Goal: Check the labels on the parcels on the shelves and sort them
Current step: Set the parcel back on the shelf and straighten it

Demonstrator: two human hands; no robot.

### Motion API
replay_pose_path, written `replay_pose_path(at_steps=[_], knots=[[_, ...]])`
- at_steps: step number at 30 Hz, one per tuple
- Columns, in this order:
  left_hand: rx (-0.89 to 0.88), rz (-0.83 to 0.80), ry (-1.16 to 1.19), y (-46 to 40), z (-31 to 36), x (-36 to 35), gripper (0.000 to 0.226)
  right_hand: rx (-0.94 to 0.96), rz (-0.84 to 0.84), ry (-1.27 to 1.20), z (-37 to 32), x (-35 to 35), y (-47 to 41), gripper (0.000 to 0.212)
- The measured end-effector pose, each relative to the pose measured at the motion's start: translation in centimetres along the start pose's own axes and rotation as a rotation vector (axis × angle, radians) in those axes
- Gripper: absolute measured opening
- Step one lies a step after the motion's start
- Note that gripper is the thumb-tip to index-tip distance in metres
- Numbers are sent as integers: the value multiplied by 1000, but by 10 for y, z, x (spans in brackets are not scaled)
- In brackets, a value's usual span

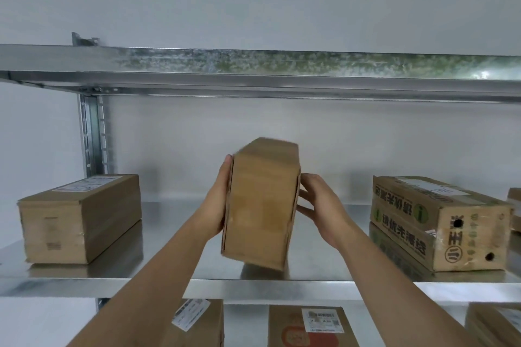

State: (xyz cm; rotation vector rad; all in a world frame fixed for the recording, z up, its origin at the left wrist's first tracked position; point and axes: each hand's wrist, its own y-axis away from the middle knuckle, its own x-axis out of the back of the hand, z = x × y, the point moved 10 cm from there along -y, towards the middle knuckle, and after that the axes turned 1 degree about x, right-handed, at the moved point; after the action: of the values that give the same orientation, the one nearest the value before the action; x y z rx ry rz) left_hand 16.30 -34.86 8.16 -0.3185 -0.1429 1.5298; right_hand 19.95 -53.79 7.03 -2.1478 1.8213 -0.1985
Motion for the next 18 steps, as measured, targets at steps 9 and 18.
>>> replay_pose_path(at_steps=[9, 18], knots=[[-51, 54, 48, -11, -5, 2, 35, 145, 61, -30, -19, -9, 3, 26], [-65, 155, 146, -7, -27, 13, 19, 105, 116, -47, -3, -12, 6, 17]])
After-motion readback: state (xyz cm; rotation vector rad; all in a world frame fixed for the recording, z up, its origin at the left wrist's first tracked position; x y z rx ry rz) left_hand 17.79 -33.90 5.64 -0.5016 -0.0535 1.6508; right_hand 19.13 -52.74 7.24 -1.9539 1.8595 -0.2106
